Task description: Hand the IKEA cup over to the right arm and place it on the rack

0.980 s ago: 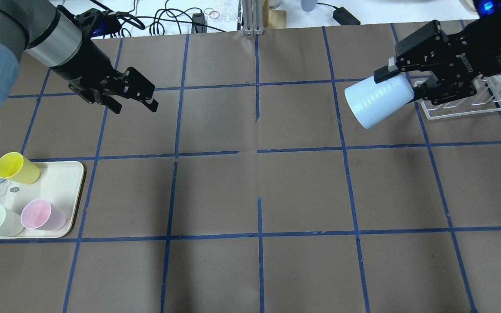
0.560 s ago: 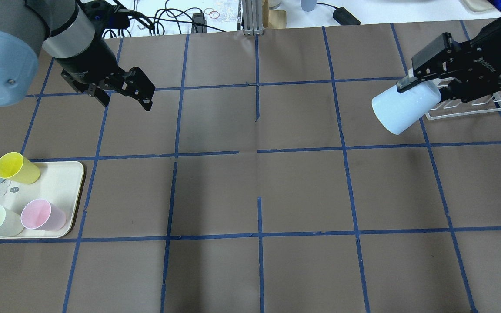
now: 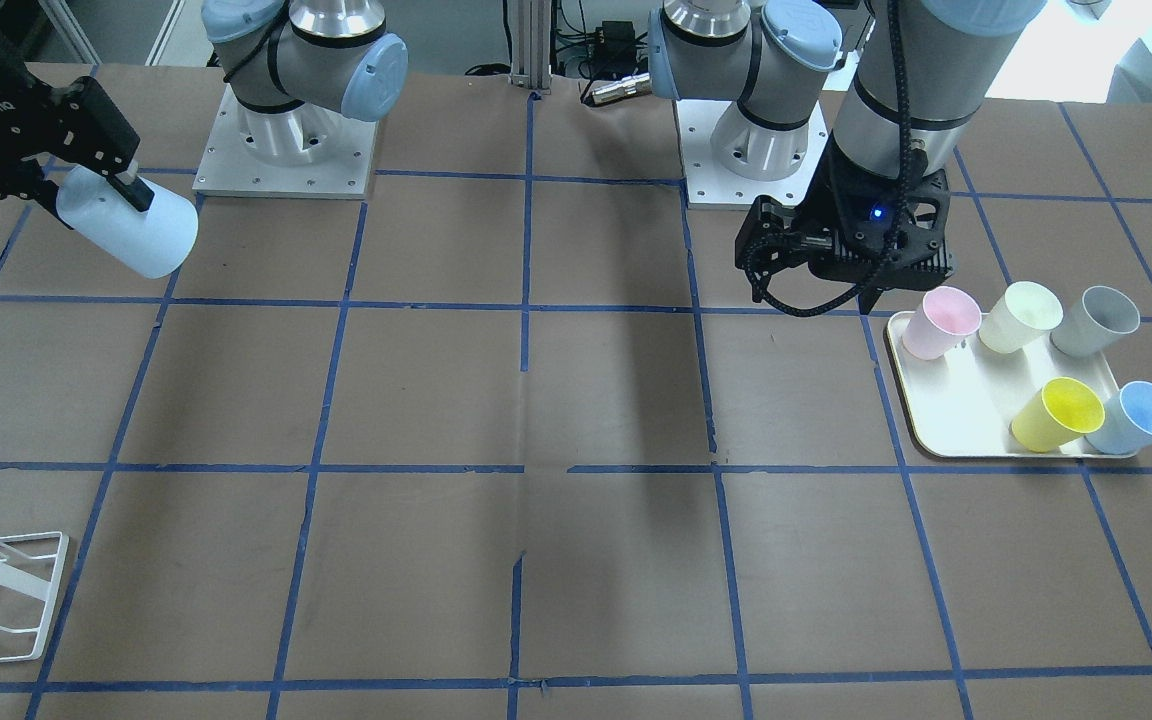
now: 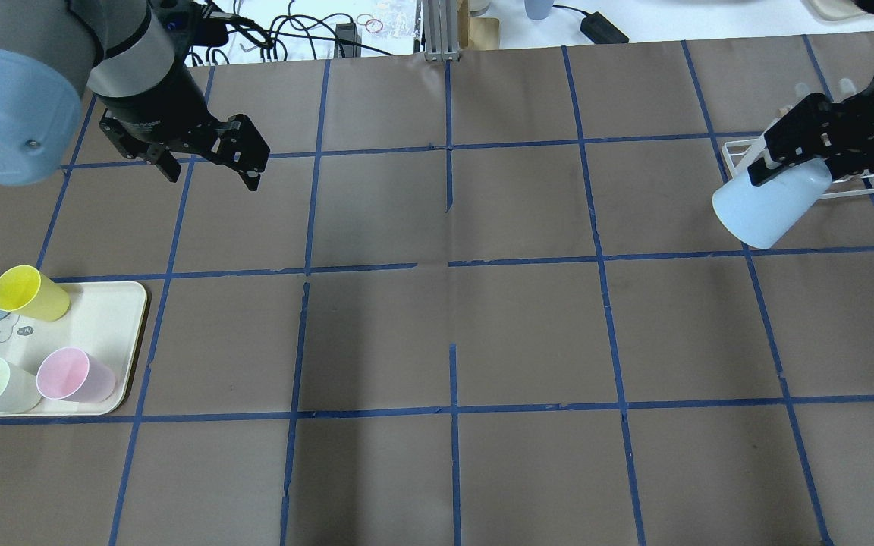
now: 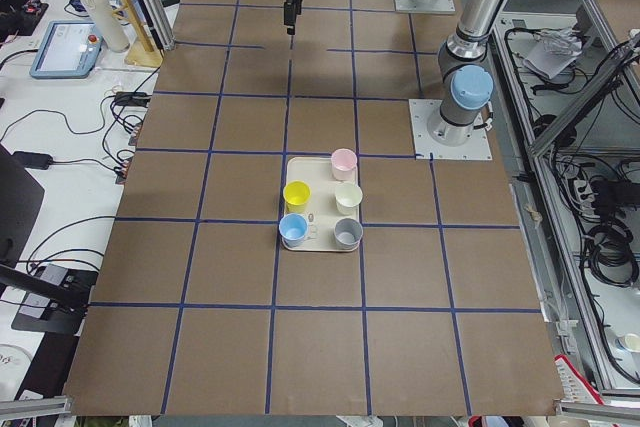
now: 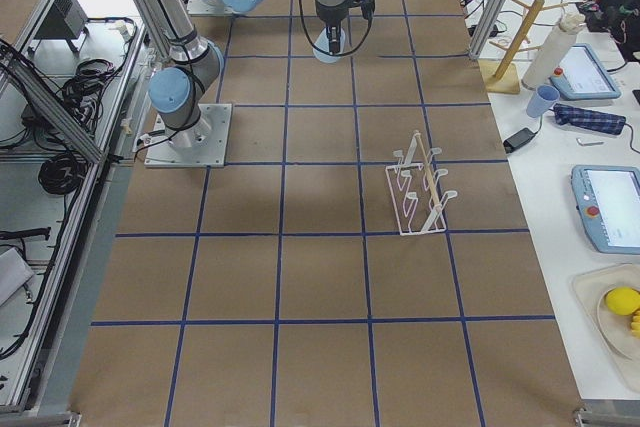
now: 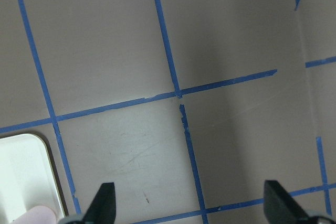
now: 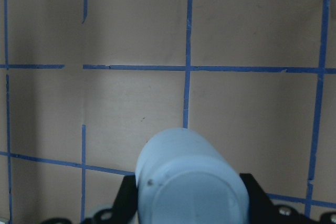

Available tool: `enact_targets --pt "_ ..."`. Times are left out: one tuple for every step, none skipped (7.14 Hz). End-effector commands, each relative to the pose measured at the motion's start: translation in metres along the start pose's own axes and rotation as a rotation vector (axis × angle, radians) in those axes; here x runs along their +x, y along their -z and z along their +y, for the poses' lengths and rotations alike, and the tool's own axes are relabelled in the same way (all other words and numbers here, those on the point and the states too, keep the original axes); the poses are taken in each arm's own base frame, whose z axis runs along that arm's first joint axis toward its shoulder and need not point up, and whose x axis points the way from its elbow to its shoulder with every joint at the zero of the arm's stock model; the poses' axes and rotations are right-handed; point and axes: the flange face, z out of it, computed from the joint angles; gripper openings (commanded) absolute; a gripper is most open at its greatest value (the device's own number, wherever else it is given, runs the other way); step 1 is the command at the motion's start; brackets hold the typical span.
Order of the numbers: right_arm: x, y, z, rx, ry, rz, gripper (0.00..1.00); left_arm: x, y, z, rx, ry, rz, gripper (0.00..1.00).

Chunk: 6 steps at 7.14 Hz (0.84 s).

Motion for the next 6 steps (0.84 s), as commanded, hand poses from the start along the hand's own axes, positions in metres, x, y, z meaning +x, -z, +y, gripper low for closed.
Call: enact_targets --pt "0.034 0.008 0.003 0.005 0.024 0.056 0.04 0.001 -0.001 0.0 -0.002 0.011 -0.007 1.0" --pt "0.054 0.009 -0.003 0.029 0.027 0.072 0.04 0.0 0.001 0.001 0.001 0.031 -0.008 1.0" --pt "0.073 0.002 -0.015 0.034 0.038 0.11 0.02 0.004 0.004 0.001 0.009 0.048 -0.005 1.0" --pt "0.09 -0.007 -0.028 0.032 0.06 0.161 0.0 0.009 0.016 -0.003 0.034 0.042 -0.007 1.0" --pt "0.101 -0.015 -0.04 0.045 0.103 0.18 0.0 0.01 0.027 -0.012 0.044 0.038 -0.001 1.0" --pt "0.107 -0.021 -0.044 0.031 0.108 0.188 0.0 0.007 0.044 -0.009 0.02 0.033 0.022 1.0"
